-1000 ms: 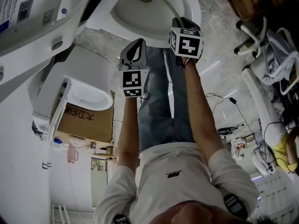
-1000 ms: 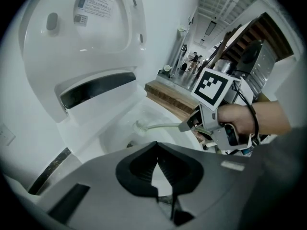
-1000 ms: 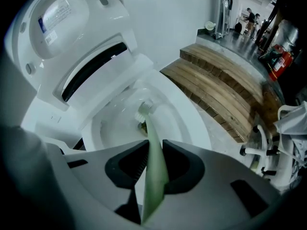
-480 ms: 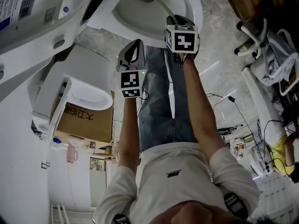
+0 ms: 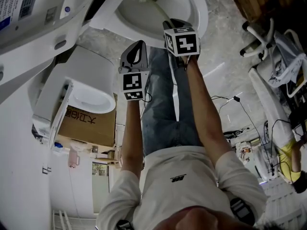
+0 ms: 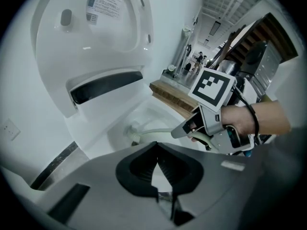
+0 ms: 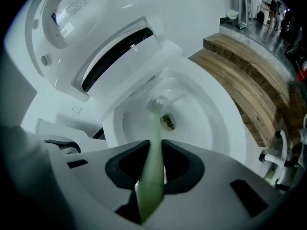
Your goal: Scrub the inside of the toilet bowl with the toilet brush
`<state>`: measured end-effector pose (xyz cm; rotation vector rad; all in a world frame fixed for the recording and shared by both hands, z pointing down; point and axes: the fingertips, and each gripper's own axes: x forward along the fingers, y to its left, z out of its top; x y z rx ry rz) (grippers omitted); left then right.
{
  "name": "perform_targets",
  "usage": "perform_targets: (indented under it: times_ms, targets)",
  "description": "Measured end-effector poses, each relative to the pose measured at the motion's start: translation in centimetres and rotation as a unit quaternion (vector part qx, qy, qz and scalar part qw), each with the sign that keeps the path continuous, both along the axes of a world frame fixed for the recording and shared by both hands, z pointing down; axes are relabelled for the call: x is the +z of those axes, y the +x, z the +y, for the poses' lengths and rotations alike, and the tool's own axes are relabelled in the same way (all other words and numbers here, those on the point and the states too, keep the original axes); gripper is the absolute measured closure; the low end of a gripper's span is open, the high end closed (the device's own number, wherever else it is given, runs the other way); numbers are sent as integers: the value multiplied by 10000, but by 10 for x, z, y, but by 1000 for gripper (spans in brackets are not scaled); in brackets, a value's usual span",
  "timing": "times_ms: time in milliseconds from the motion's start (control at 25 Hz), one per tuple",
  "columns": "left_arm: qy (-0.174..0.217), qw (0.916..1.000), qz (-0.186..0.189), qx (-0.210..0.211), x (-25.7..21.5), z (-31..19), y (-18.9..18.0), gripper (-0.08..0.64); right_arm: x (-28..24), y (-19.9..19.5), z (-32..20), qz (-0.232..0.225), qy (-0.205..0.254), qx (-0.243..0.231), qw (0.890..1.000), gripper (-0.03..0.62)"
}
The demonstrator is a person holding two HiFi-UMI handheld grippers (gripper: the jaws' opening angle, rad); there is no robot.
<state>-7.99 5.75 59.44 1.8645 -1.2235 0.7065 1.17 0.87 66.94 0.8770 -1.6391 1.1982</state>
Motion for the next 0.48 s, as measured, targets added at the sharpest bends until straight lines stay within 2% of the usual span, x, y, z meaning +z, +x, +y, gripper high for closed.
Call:
perform_targets:
  times_ms: [280,480]
  targets:
    - [-8,10000,-13,-35,0,2,-3,551,-1,-5,15,-380,-367,144,9985,518]
    - [2,10000,-32,-35,0,5,-3,551,-4,-9,24,-482,-521,-73,9975,518]
